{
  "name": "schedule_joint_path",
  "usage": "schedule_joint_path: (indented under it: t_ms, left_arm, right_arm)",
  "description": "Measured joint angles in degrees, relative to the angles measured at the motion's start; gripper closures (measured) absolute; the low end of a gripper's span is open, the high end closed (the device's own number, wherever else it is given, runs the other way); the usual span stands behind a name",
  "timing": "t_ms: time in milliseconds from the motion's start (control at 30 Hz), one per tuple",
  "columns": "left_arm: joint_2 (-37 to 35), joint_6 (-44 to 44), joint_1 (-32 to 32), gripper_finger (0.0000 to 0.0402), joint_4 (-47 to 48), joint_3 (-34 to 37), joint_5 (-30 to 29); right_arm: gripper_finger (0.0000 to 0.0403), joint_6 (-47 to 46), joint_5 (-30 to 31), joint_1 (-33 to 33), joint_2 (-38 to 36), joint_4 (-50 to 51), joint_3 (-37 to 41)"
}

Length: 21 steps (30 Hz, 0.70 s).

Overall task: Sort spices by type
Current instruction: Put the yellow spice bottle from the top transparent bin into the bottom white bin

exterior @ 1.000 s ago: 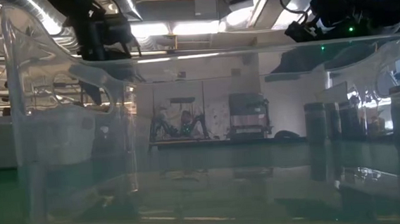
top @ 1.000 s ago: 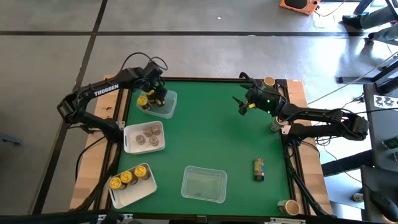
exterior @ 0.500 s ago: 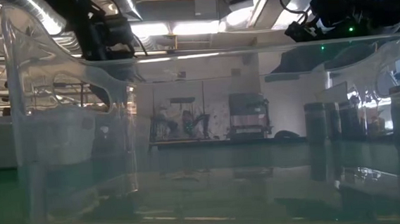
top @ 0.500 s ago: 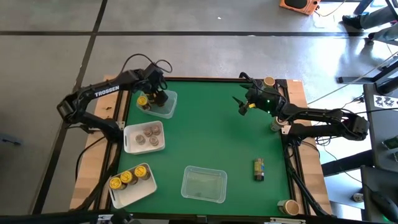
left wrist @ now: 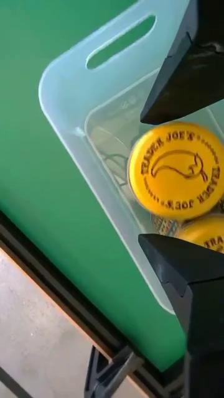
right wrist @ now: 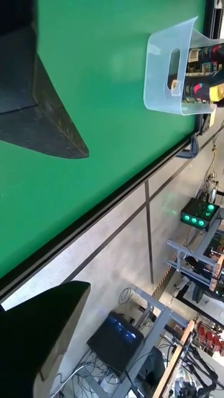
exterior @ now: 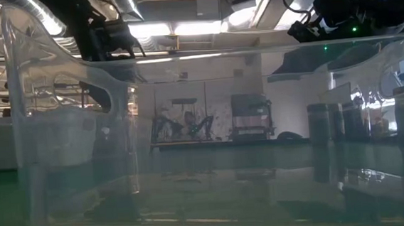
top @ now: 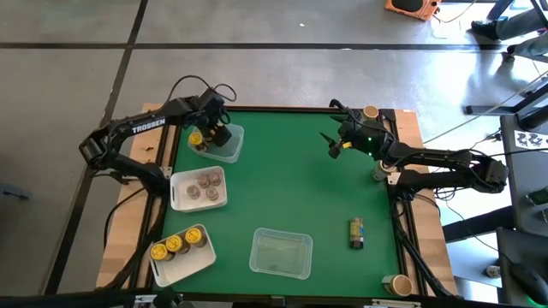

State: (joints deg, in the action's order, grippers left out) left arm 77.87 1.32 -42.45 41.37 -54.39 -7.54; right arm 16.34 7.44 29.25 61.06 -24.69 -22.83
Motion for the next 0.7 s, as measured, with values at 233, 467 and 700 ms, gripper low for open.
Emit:
schedule_joint_path:
  t_ms: [233,467,700]
  left_arm:
    - [0.0,0.1,0.0,0.01,0.0,0.0,-0.3]
    - [-0.2,-0.2,0.0,0.01,0.0,-0.1,-2.4]
    - [-0.3,-0.3,0.0,0.01,1.9,-2.8,-4.6]
  right_arm:
    - [0.0065,0.0,0.0,0.0,0.0,0.0,0.0]
    - [0.0065,0.0,0.0,0.0,0.0,0.3,0.0]
    - [0.0065,0.0,0.0,0.0,0.0,0.3,0.0]
